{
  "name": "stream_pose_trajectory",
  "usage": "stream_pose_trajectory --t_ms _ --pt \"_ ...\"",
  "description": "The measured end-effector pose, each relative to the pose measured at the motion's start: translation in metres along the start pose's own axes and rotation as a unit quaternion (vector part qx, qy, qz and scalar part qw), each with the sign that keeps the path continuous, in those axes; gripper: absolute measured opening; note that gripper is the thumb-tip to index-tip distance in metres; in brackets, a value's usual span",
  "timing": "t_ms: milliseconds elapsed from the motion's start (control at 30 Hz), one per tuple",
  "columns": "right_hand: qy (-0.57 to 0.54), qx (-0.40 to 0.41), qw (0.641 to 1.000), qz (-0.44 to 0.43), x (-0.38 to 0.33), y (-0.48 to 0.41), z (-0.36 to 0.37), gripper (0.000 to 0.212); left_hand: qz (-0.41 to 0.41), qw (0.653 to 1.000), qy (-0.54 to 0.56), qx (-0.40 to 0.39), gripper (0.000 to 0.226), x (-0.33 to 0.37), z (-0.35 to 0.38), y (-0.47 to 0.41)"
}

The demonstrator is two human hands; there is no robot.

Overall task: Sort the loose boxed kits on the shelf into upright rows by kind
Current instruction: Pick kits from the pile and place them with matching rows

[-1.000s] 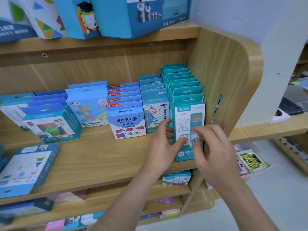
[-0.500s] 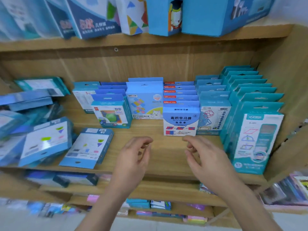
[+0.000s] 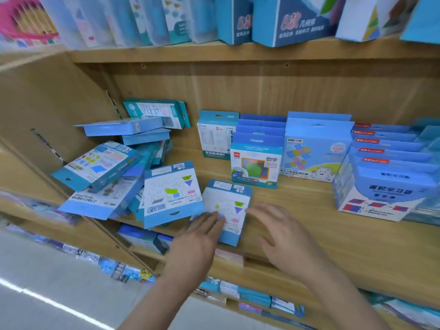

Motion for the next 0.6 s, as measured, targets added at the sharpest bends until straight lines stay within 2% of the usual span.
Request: stream_pose_trajectory --t_ms 67,100,167,267,333,367,467,533,600 --pt "0.035 -0.054 0.998 -0.009 -0.007 -0.009 0.016 0.074 0.054 0.997 0.004 0.056 0.043 0.000 -0.009 0.000" --pt "0.064 -0.061 0.996 -0.015 -0.011 -0.012 0.020 0.079 0.077 0.994 0.006 0.079 0.041 0.003 -0.016 0.002" --pt "0.085 -0.013 0.995 -0.040 -0.018 -0.016 0.019 0.083 0.124 0.984 0.019 0.125 0.039 0.011 -0.034 0.003" --pt "-0.027 0.086 0.995 -0.038 -0.019 -0.014 0.002 0.062 0.157 0.967 0.068 0.189 0.030 0.018 -0.063 -0.002" --pt "-0.146 0.126 0.981 0.013 -0.020 -0.014 -0.010 0.041 0.155 0.953 0.124 0.230 0.021 0.017 -0.078 -0.009" --pt "-0.231 0.139 0.961 0.055 -0.018 -0.015 -0.014 0.036 0.147 0.948 0.150 0.239 0.022 0.015 -0.084 -0.012" --pt "-0.466 0.165 0.856 0.149 -0.004 -0.016 -0.017 0.039 0.064 0.945 0.245 0.206 0.040 0.003 -0.090 -0.022" --pt "-0.533 0.171 0.808 0.185 0.003 -0.015 -0.015 0.066 0.023 0.951 0.276 0.137 0.045 -0.006 -0.083 -0.025" --pt "-0.550 0.173 0.792 0.202 0.003 -0.014 -0.014 0.085 0.029 0.963 0.250 0.093 0.046 -0.011 -0.076 -0.025"
Point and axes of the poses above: each hand's wrist, its own y-axis away from the middle knuckle, its own z-axis out of the palm, x = y × z, the point moved 4 cm from there along -y, towards the middle knuckle, and after that the axes turned 3 degrees about -x, right-handed, at the moved point
